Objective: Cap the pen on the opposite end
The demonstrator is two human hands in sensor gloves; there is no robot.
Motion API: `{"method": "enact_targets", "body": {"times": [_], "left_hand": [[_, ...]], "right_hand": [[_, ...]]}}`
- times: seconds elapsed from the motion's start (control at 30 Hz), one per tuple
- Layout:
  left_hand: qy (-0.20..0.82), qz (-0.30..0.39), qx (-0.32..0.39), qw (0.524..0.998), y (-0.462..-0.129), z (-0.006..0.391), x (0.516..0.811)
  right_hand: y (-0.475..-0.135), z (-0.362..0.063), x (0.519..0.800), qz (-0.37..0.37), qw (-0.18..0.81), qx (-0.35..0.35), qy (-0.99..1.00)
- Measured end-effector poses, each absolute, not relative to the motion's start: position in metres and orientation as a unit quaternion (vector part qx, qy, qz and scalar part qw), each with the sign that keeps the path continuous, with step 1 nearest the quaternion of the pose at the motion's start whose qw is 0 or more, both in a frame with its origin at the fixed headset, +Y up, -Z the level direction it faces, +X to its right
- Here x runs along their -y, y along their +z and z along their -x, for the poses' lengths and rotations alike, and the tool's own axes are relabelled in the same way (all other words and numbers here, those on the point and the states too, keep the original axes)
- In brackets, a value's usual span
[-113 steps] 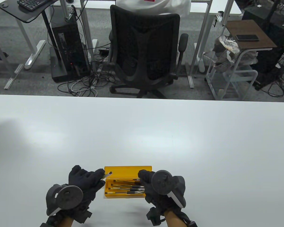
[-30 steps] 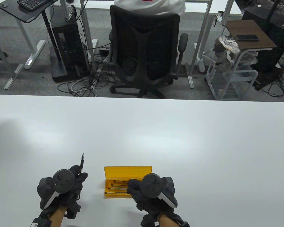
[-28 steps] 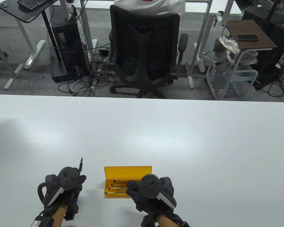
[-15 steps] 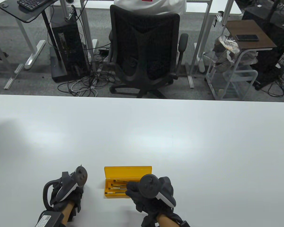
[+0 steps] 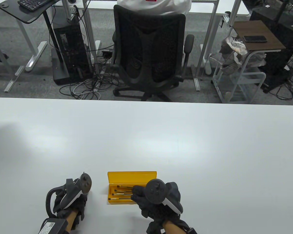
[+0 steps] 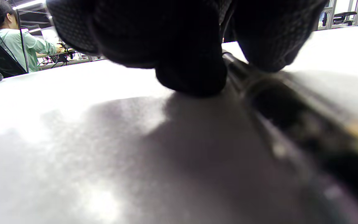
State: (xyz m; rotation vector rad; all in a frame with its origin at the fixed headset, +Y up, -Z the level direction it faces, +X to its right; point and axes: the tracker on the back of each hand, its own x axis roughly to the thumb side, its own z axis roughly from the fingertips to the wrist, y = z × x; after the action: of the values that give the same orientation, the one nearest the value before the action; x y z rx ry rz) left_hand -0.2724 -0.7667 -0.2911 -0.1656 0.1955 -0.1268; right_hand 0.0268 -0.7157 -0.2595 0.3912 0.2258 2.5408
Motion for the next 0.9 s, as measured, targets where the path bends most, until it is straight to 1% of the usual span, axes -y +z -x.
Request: {"method": "enact_targets", "body": {"times": [0.27, 0.3, 0.37, 0.4, 0.5, 0.57, 0.6, 0.67, 0.73, 0.83, 0.9], "left_hand": [[-0.041, 0.095, -0.102, 0.989, -0.291, 0.277, 0.762], [-0.041, 0.092, -0.105, 0.989, -0.29, 0.277, 0.757], [-0.035, 0.061, -0.096, 0.993, -0.287, 0.274, 0.745], [-0.025, 0.037, -0.082, 0.996, -0.284, 0.269, 0.736], [0.022, -0.012, -0.033, 0.999, -0.276, 0.252, 0.722], [0.059, -0.025, 0.05, 0.997, -0.27, 0.232, 0.72], [0.064, -0.024, 0.075, 0.995, -0.268, 0.224, 0.721], [0.046, -0.007, 0.133, 0.99, -0.266, 0.206, 0.729], [-0.013, 0.01, 0.168, 0.986, -0.267, 0.19, 0.74], [-0.072, 0.017, 0.179, 0.981, -0.27, 0.18, 0.752], [-0.085, 0.03, 0.175, 0.98, -0.272, 0.179, 0.76]], "right_hand": [[-0.26, -0.027, 0.717, -0.143, 0.273, -0.091, 0.947], [-0.261, -0.027, 0.716, -0.14, 0.272, -0.089, 0.948], [-0.261, -0.029, 0.714, -0.131, 0.264, -0.079, 0.952], [-0.261, -0.03, 0.711, -0.121, 0.253, -0.066, 0.958], [-0.264, -0.034, 0.707, -0.102, 0.225, -0.037, 0.968], [-0.266, -0.035, 0.705, -0.09, 0.199, -0.024, 0.975], [-0.268, -0.035, 0.705, -0.086, 0.189, -0.023, 0.978], [-0.271, -0.033, 0.706, -0.084, 0.167, -0.024, 0.982], [-0.275, -0.028, 0.71, -0.084, 0.133, -0.033, 0.987], [-0.277, -0.022, 0.715, -0.089, 0.086, -0.045, 0.991], [-0.279, -0.018, 0.718, -0.097, 0.067, -0.054, 0.992]]}}
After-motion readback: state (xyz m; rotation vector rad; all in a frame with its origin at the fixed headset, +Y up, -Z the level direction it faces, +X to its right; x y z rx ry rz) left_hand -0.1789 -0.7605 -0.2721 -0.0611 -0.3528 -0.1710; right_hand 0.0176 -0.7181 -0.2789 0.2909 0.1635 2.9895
